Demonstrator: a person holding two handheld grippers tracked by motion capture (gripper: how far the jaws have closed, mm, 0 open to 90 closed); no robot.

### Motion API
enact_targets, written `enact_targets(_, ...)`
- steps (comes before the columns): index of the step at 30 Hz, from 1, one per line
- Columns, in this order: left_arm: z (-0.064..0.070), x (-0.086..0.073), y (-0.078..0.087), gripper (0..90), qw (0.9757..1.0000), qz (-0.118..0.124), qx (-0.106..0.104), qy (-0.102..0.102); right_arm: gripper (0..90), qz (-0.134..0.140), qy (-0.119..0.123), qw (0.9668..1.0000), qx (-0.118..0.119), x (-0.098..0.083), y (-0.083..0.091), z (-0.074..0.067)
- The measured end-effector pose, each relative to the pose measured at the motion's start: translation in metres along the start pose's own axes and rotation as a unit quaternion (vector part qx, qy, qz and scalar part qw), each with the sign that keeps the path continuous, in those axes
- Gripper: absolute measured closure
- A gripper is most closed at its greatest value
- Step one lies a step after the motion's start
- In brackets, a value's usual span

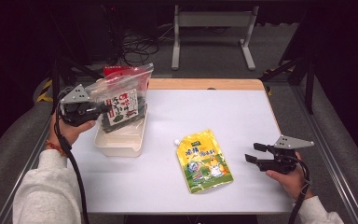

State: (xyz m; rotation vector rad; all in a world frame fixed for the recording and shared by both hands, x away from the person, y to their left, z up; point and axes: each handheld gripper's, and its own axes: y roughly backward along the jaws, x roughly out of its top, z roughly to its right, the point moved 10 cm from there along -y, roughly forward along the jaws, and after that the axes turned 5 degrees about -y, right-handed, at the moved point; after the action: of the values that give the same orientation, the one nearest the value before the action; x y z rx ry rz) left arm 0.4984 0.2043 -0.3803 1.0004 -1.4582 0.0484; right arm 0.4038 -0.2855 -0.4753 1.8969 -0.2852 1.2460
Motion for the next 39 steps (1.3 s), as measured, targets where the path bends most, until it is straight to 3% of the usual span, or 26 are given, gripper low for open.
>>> enact_targets(8,0.005,-0.005,-0.002,79.8,1.0000,0.007,0.002,-0.001,35.4,-0.002,0.004,1.0000,0.002,0.001,-0.003,-0.003)
enact_targets(14,0.004,-0.008,-0.004,79.9,0.9995,0.026,0.004,0.018,35.4,-0.002,0.004,1.0000,0.004,0.002,-0.004,-0.003)
enact_targets(18,0.006,-0.009,-0.005,80.0,0.9993,0.032,0.005,0.020,35.2,-0.005,0.005,1.0000,0.004,0.001,-0.004,-0.003)
enact_targets(27,0.002,-0.013,-0.007,79.9,0.9967,0.061,0.007,0.052,35.2,-0.005,0.003,1.0000,0.005,0.001,-0.004,-0.003)
enact_targets(32,0.002,-0.013,-0.007,79.2,0.9960,0.067,0.016,0.056,35.1,-0.003,0.005,1.0000,0.003,0.002,-0.004,-0.003)
enact_targets(33,0.001,-0.013,-0.007,78.7,0.9952,0.073,0.027,0.060,35.0,-0.004,0.003,1.0000,0.003,0.002,-0.004,-0.003)
enact_targets(39,0.003,-0.012,-0.007,77.4,0.9929,0.094,0.032,0.065,35.0,-0.007,0.002,1.0000,0.002,0.001,-0.004,-0.002)
